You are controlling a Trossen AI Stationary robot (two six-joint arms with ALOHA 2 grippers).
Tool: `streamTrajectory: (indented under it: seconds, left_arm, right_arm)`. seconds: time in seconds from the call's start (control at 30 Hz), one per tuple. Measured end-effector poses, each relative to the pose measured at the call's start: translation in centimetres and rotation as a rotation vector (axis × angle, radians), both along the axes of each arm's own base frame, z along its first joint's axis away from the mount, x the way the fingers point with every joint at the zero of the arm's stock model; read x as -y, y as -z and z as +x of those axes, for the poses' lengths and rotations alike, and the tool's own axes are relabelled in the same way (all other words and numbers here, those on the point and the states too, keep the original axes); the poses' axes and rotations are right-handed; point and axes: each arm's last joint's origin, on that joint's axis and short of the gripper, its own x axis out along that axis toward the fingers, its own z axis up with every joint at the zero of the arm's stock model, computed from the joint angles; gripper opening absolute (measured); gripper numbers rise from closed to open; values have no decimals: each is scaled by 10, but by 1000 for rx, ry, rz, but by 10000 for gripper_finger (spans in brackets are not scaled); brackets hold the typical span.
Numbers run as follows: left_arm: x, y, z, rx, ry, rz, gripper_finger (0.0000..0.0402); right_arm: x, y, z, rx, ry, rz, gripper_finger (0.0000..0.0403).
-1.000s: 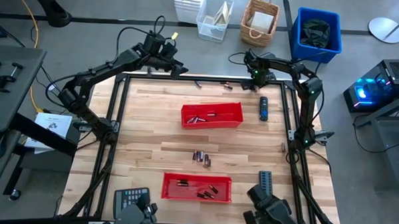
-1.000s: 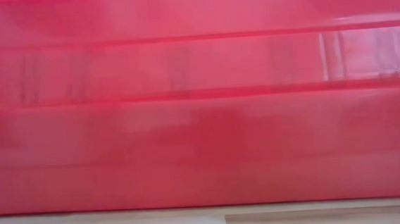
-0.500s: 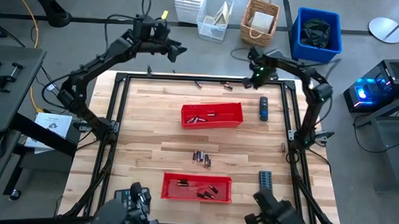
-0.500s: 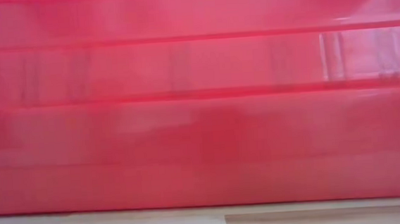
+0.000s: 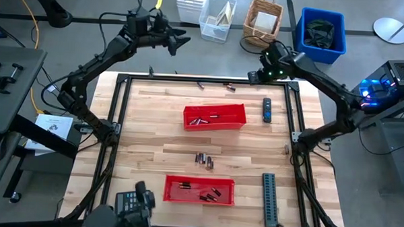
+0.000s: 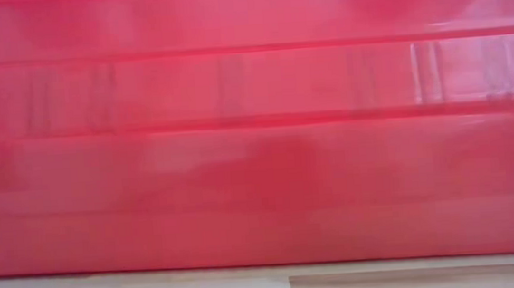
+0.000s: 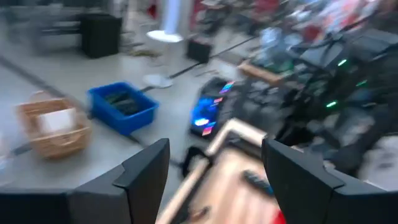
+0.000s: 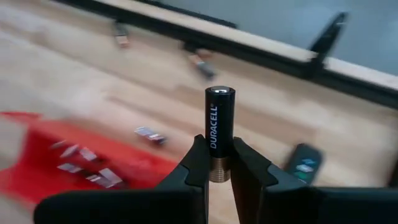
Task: Sort batteries
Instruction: Put the black battery into the bottom red bin
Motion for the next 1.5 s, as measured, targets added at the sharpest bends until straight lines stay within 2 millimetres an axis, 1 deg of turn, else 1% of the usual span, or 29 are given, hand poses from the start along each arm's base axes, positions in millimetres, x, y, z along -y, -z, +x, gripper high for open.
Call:
streamTrajectory:
  seconds: [0.1, 0.23, 0.33, 0.47, 0.6, 0.7, 0.77, 0.83, 1.0, 1.07, 1.17, 1.33, 1.4, 1.5]
  left_arm:
    - [4, -1, 3, 59, 110, -50, 248]
    - [20, 6, 12, 78, 254, -163, 248]
    - [40, 11, 18, 89, 309, -203, 248]
    - [75, 17, 27, 153, 361, -223, 248]
    - [110, 19, 25, 290, 306, -228, 248]
    - [127, 21, 20, 376, 214, -231, 248]
    - [134, 25, 16, 396, 150, -264, 247]
    - [139, 27, 15, 409, 123, -288, 247]
    - [145, 29, 18, 412, 99, -315, 247]
    - [146, 32, 21, 388, 97, -312, 247]
    - [148, 40, 26, 327, 100, -305, 247]
    - [148, 52, 34, 247, 107, -295, 247]
    - [149, 56, 36, 200, 113, -267, 247]
    - [155, 64, 37, 86, 133, -207, 247]
  right_arm:
    - [-22, -9, 10, 44, -58, -7, 31]
    - [-50, -11, 29, 58, -167, -2, 31]
    - [-67, -13, 43, 94, -231, -8, 31]
    - [-88, -16, 58, 162, -341, -11, 31]
    - [-114, -20, 69, 228, -529, 23, 31]
    - [-141, -21, 77, 266, -725, 58, 31]
    - [-163, -22, 81, 292, -858, 80, 31]
    - [-185, -23, 83, 310, -974, 94, 31]
    - [-240, -24, 92, 375, -1159, 100, 31]
    - [-259, -20, 97, 383, -1205, 109, 31]
    - [-286, -5, 107, 339, -1218, 157, 31]
    - [-323, 33, 125, 213, -1181, 208, 31]
    - [-336, 48, 137, 208, -1140, 250, 31]
    - [-353, 74, 153, 207, -1068, 299, 31]
